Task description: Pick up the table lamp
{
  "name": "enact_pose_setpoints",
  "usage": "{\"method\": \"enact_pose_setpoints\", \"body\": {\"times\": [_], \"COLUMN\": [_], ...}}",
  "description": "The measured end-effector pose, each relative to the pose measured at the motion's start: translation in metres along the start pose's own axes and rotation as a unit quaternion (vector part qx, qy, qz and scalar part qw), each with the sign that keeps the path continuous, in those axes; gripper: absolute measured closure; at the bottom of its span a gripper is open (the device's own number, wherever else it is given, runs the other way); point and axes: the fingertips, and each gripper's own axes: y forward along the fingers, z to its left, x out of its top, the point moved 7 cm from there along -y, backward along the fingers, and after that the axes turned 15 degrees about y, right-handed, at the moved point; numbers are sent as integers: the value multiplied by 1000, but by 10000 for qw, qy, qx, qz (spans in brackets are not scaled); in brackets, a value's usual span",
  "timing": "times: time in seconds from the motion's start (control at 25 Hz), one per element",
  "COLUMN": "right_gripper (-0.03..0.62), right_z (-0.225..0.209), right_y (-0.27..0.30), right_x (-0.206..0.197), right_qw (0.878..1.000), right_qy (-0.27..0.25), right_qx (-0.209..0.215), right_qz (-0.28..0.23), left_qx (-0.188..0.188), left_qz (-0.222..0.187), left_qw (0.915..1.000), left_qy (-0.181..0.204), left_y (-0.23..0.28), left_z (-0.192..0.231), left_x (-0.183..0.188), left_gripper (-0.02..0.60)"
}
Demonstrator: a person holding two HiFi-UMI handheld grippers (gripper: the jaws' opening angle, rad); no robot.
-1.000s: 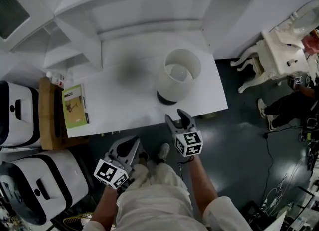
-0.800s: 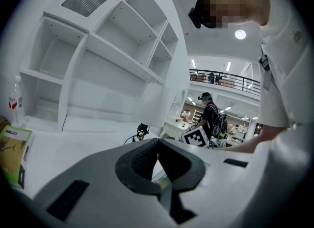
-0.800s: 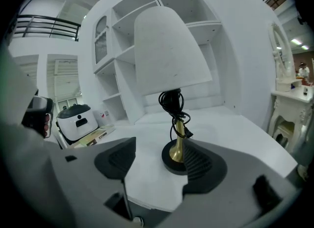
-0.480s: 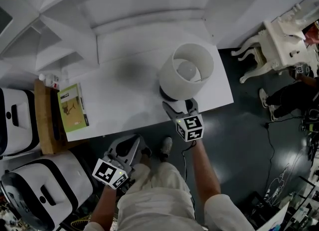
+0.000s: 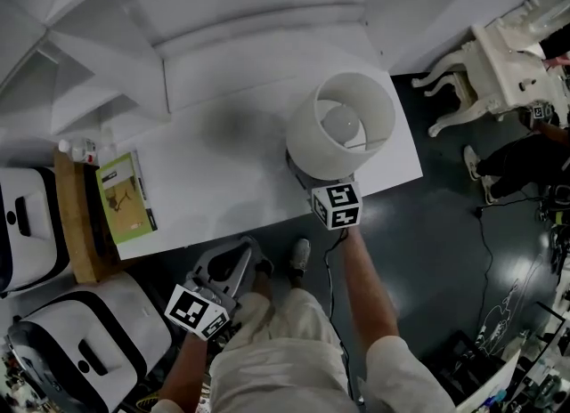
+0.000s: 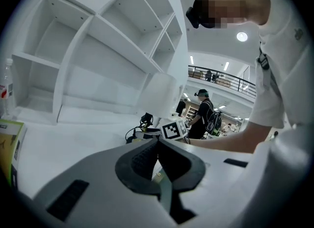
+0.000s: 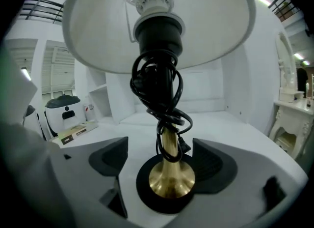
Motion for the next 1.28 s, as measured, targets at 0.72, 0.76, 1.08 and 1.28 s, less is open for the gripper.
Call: {"method": "enact_pose_setpoints", "body": {"times": [0.72, 0.76, 1.08, 1.28], "right_gripper": [212, 212, 281, 441], "right_z": [0, 0, -10, -13], "right_y": [45, 46, 49, 48], "right_x": [13, 13, 15, 20], "right_qw": [9981, 9979, 9980, 9980], "right_qy": [557, 587, 523, 423], "right_qx": [124, 128, -213, -405], "right_qz": [-211, -235, -270, -237], "left_qx": [-44, -34, -7, 26], "left_qz": [85, 91, 105, 130], "left_qw": [9999, 9999, 9998, 9998], "left_qy": [-125, -133, -172, -173], "left_y": [-6, -7, -11, -12], "left_z": [19, 19, 19, 21], "left_x": [-12, -12, -15, -14], "left_gripper": [572, 572, 572, 572]}}
